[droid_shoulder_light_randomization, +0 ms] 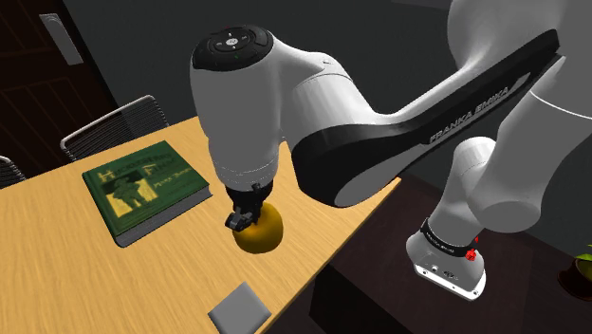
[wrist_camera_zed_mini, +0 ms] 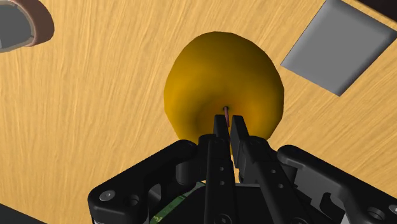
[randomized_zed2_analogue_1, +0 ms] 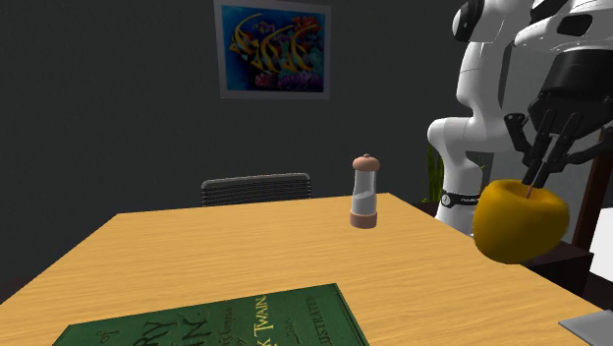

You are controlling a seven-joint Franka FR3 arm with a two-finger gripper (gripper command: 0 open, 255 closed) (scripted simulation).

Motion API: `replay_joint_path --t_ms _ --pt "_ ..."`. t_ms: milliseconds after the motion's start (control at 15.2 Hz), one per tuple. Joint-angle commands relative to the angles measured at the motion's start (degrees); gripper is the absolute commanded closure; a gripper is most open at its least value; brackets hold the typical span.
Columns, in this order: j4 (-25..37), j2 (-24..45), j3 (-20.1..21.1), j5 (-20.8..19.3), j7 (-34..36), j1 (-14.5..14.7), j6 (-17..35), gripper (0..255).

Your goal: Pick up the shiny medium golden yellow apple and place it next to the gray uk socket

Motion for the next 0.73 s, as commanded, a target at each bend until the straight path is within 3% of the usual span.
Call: replay_joint_path --t_ms 0,660 --pt "-0.85 0.85 0.16 -0.59 0.7 -0.01 1.54 255" --pt "-4.71 3.54 0.45 -2.85 3.25 -0.1 7.42 255"
